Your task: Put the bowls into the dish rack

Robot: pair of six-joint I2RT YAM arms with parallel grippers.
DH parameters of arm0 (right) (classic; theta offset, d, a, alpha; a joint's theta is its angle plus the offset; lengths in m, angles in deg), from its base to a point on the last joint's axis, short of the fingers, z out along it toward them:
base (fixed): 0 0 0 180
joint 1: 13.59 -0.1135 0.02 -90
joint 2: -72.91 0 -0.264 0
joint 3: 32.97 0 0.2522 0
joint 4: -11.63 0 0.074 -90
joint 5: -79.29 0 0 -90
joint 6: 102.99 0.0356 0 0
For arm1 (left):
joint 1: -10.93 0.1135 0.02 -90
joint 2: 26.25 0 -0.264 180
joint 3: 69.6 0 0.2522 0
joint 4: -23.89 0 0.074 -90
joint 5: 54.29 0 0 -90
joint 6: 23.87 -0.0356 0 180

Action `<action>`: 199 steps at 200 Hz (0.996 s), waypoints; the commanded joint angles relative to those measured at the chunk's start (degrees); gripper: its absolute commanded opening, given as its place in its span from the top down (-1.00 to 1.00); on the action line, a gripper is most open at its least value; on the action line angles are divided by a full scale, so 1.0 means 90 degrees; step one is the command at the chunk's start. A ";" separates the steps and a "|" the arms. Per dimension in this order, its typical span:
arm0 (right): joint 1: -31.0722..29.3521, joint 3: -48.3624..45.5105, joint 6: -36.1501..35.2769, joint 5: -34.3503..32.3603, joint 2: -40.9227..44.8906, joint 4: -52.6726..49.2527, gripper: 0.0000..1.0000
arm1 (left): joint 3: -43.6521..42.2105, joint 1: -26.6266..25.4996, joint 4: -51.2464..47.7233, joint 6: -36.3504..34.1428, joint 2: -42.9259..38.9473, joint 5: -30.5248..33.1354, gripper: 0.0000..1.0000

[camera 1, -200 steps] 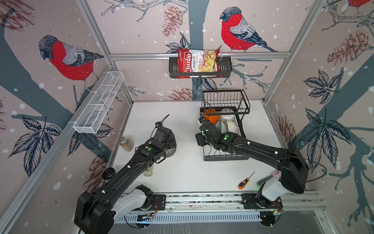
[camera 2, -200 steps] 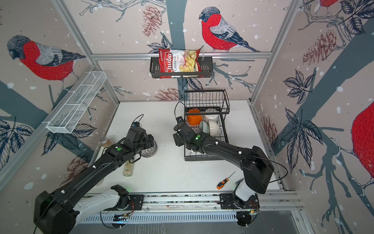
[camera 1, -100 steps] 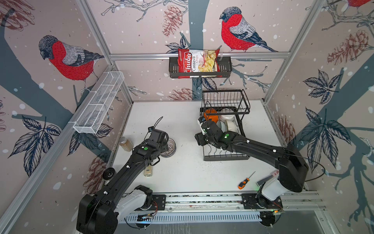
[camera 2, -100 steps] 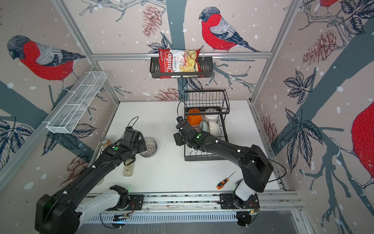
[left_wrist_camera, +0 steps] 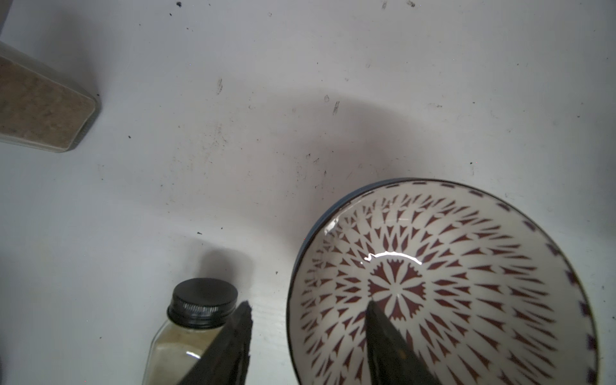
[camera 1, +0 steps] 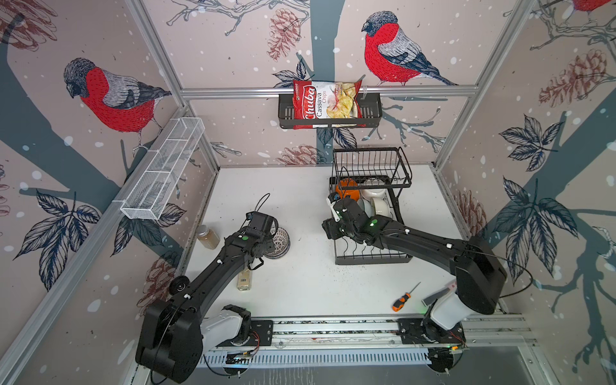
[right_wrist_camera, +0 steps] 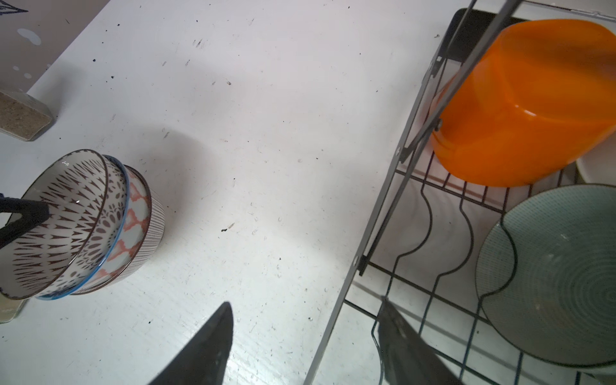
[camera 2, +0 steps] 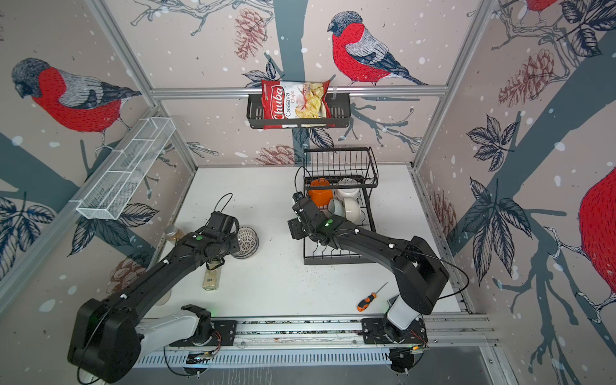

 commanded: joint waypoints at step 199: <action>0.0052 -0.0019 -0.0122 0.0146 -0.0020 0.0277 -0.38 | 0.0351 0.0013 0.0147 -0.0304 0.0331 -0.0237 0.62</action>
